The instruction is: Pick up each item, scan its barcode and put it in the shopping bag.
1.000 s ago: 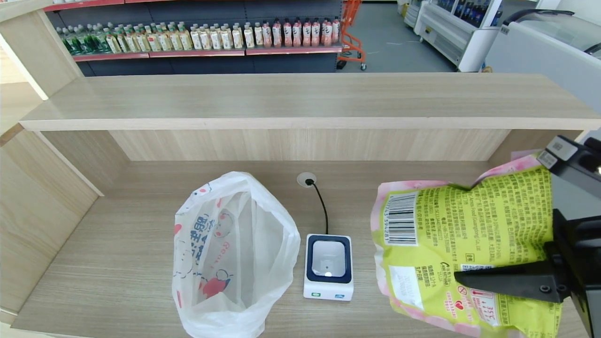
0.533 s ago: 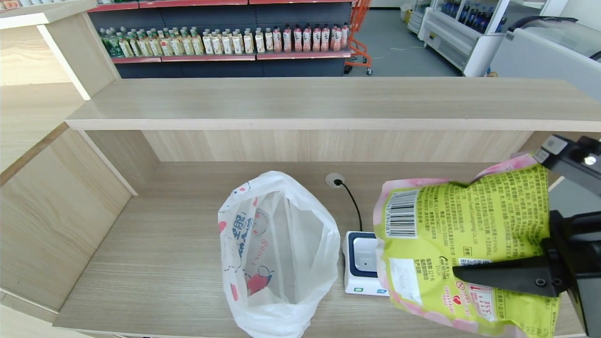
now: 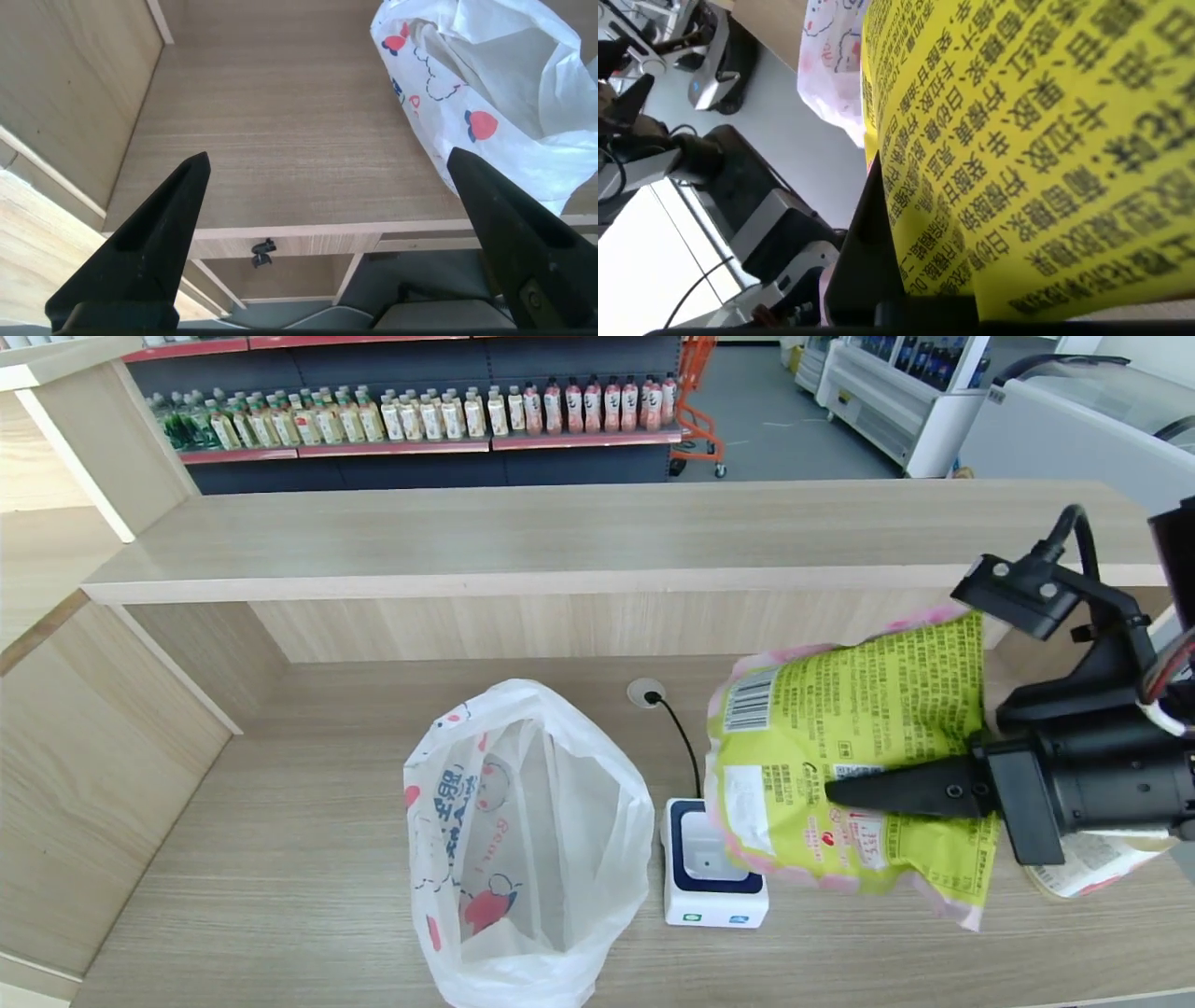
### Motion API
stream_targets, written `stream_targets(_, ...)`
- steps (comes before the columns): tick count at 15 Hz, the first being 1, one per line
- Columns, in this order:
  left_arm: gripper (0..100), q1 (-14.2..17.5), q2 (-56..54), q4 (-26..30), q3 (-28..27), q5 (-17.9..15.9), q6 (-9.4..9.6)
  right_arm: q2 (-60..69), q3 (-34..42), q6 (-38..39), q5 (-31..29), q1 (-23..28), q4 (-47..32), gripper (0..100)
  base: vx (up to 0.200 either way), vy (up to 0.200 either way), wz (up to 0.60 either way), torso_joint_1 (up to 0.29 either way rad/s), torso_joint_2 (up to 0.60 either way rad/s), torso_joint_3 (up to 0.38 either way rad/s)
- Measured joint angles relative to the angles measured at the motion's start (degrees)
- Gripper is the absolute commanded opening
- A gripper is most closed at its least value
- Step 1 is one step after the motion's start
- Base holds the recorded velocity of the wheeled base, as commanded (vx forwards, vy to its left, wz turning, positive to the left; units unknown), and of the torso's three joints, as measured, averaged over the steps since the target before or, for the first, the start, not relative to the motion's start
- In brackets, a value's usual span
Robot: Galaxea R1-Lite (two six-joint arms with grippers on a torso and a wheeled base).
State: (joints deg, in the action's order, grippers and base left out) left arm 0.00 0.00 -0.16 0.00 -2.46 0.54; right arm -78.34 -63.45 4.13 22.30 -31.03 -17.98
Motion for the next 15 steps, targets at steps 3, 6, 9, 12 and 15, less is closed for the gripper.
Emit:
stream_targets(3,100,-0.05,0.0,0.02,0.0,0.01,-0.02,-7.41,-7.3,1.89,0.61,0.16,-0.57,0,0.0,0.0,0.0,0.0,0.0,0.0)
stream_targets(6,100,0.0,0.0,0.0,0.0,0.01,-0.02,-11.9,-9.2,2.16,5.45,0.05,-1.58,0,0.0,0.0,0.0,0.0,0.0,0.0)
stream_targets(9,100,0.02,0.0,0.0,0.0,0.0,0.0,-13.86,-9.09,2.07,9.61,-0.67,-4.0,0,0.0,0.0,0.0,0.0,0.0,0.0)
stream_targets(12,100,0.0,0.0,0.0,0.0,0.01,-0.02,-14.43,-9.81,1.96,12.48,0.0,-6.24,0,0.0,0.0,0.0,0.0,0.0,0.0)
stream_targets(15,100,-0.05,0.0,0.0,0.0,0.01,0.0,-14.19,-10.23,0.73,12.51,-0.11,-8.16,0,0.0,0.0,0.0,0.0,0.0,0.0)
